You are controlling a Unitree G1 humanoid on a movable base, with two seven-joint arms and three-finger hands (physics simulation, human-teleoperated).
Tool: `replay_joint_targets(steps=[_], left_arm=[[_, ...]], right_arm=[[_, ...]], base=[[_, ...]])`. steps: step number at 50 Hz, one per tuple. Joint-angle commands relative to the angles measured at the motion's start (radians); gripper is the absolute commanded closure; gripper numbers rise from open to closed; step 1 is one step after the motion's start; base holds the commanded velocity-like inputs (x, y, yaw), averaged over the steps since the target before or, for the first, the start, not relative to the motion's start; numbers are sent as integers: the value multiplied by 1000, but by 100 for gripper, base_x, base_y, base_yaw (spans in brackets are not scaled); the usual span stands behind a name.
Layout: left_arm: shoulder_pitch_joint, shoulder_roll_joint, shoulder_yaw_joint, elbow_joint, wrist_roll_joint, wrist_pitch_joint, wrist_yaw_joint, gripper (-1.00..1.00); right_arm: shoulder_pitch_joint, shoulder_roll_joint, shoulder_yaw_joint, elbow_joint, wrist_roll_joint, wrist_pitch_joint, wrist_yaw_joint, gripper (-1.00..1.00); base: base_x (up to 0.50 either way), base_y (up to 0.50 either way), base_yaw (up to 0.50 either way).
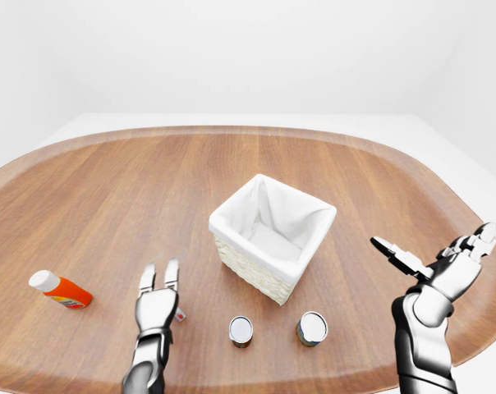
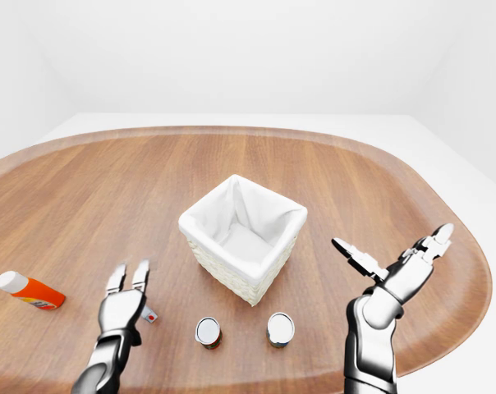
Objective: Pick up the alphabet soup and the cream cheese box, and put them in the basket.
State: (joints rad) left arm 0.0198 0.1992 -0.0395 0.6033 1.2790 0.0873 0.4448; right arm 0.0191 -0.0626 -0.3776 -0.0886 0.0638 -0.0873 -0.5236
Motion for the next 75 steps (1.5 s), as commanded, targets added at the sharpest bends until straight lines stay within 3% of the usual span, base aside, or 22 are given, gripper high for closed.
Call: replay_joint_targets(steps=[1,21,28,45,62,63,64,65,66,75], left_arm=[[-66,12,-10,127,-49,0,24,-100],[-148,28,-28,279,-95,0,45,-100],[-217,30,-40,420,-123,0,79,-100],[-341,31,-77,654,-166,0,79,-100],[-382,26,-88,729,-176,0,79,-100],[-382,26,-88,730,-177,0,79,-59],[-382,26,-87,730,-178,0,79,10],[-381,26,-85,732,-182,0,79,43],[-381,28,-81,733,-187,0,79,94],[-374,30,-83,739,-191,0,79,100]], right_arm=[[1,1,1,-6,-1,0,0,-100],[3,2,-1,-13,-1,0,0,-100],[1,1,0,-3,-2,0,0,-100],[2,2,1,-6,-3,0,0,-100],[-1,0,0,-4,-2,0,0,-100],[1,1,0,-12,-1,0,0,-100],[1,1,0,-11,-2,0,0,-100],[1,1,1,-10,-2,0,0,-100],[-1,0,1,-5,-3,0,0,-100],[-2,-2,1,-7,-2,0,0,-100]], base=[[0,0,0],[0,0,0],[0,0,0],[0,0,0],[0,0,0],[0,0,0],[0,0,0],[0,0,0],[0,0,0],[0,0,0]])
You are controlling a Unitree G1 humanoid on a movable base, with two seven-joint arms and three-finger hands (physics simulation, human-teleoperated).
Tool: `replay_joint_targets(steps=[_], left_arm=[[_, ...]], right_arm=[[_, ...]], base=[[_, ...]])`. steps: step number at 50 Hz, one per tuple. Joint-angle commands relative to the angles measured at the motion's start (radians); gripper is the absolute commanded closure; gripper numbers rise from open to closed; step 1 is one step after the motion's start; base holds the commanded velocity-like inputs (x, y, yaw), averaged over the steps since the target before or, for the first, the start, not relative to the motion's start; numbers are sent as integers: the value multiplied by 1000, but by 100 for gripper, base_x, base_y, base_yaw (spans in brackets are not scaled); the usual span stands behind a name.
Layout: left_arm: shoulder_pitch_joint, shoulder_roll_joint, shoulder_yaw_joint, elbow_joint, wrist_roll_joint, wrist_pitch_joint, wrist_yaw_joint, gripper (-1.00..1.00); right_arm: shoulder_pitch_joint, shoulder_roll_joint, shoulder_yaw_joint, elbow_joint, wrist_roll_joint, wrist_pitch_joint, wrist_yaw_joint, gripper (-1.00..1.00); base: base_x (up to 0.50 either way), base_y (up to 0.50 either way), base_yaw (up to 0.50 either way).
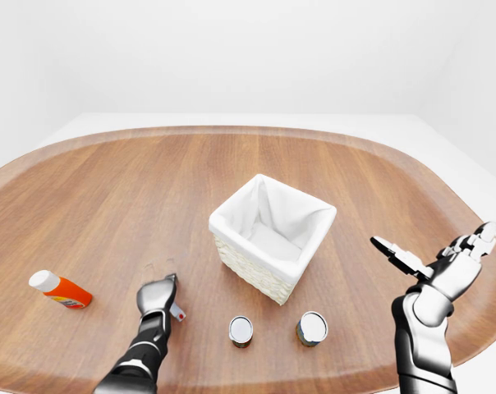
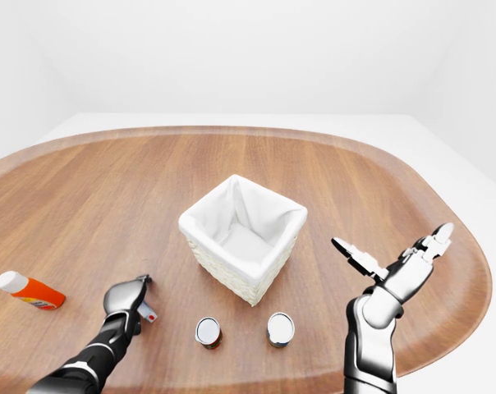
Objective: Pick up the alphabet soup and the cream cheese box, and put them in the basket.
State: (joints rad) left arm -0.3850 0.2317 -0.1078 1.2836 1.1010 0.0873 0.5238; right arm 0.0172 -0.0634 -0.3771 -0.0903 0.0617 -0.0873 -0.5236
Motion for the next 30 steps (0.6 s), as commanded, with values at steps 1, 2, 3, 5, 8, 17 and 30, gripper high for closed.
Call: replay_joint_targets(steps=[1,2,3,5,8,17,30], left_arm=[[30,-3,-15,59,-13,0,0,100],[30,-3,-15,61,-13,0,0,100],[30,-3,-16,62,-13,0,0,100],[33,-4,-17,61,-13,0,0,100],[36,-3,-16,63,-14,0,0,100],[73,5,-11,50,-28,0,0,100],[141,32,-5,-66,-44,0,0,100]], right_arm=[[0,-1,1,-2,0,0,0,-100],[0,-1,1,1,0,0,0,-100],[1,-1,2,1,-2,0,0,-100],[0,0,2,2,-3,0,0,-100],[0,0,1,0,-2,0,0,-100],[-1,0,0,11,-1,0,0,-100],[1,1,0,3,0,0,0,-100]], base=[[0,0,0],[0,0,0],[0,0,0],[0,0,0],[0,0,0],[0,0,0],[0,0,0]])
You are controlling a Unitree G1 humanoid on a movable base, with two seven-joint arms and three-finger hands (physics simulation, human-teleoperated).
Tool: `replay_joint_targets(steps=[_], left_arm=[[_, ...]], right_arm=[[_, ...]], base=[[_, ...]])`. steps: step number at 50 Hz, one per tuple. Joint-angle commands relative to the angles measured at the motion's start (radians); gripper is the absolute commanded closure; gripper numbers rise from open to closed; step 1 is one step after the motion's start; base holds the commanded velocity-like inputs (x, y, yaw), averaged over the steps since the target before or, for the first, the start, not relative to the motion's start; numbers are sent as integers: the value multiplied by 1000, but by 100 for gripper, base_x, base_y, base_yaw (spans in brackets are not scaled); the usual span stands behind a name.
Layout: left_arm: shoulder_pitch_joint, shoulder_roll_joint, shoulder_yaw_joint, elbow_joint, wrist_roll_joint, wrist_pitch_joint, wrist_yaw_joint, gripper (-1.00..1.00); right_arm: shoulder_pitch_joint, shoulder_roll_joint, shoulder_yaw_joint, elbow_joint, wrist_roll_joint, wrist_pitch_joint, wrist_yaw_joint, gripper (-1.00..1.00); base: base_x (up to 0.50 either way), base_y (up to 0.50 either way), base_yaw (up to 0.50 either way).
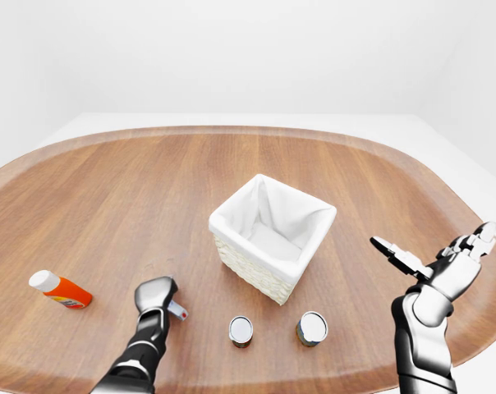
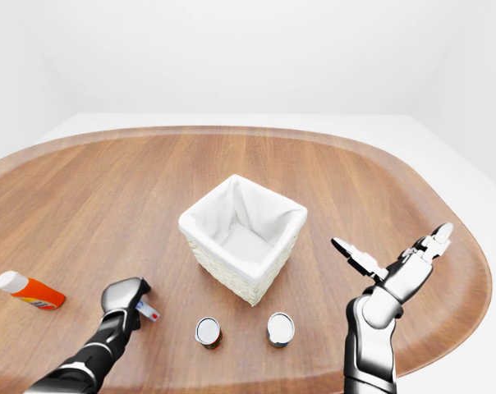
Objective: Pick up the alphabet soup and the cream cheese box, and put them in the basket.
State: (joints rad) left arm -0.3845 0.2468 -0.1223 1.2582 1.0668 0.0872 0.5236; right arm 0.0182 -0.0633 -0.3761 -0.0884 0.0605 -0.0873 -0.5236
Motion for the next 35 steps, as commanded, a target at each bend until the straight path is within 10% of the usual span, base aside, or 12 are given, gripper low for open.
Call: replay_joint_targets(steps=[1,35], left_arm=[[144,17,9,-46,-9,0,0,100],[365,33,114,-544,68,0,-89,100]], right_arm=[[0,1,-1,2,1,0,0,-100],[0,2,1,4,-2,0,0,-100]], base=[[0,0,0],[0,0,0]])
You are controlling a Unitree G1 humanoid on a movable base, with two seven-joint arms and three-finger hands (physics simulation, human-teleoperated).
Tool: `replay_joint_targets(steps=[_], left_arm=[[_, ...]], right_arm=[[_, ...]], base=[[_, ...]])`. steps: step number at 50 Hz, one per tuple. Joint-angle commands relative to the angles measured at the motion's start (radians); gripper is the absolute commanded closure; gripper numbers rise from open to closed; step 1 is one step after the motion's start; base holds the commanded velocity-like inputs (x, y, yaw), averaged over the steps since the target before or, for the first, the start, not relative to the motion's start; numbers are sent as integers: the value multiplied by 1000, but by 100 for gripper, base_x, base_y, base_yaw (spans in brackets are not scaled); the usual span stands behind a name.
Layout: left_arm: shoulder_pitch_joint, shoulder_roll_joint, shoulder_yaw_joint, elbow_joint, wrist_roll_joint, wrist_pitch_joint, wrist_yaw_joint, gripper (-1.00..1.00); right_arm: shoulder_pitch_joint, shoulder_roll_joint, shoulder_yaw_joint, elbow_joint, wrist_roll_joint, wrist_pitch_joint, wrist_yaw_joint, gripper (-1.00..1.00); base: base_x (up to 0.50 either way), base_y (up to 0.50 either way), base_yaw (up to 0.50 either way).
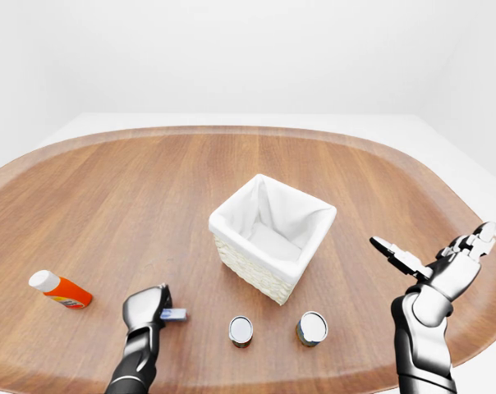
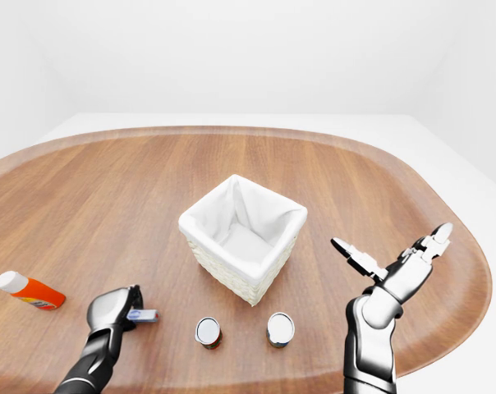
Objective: Pick up the alphabet soup and the cream cheese box, and put them in the basket.
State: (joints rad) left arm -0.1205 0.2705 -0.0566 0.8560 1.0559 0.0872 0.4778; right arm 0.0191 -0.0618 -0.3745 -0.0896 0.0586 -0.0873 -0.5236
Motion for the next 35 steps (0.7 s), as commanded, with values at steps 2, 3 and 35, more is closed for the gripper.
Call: replay_joint_targets(steps=[2,3,35], left_arm=[[107,7,54,-159,83,0,-51,100],[111,4,71,-172,51,0,-73,100],[191,-40,158,-507,106,0,-142,100]], right_arm=[[1,0,0,-3,0,0,0,-100],[-1,0,0,4,0,0,0,-100],[-3,-2,-2,6,4,0,0,-100]], base=[[0,0,0],[0,0,0],[0,0,0]])
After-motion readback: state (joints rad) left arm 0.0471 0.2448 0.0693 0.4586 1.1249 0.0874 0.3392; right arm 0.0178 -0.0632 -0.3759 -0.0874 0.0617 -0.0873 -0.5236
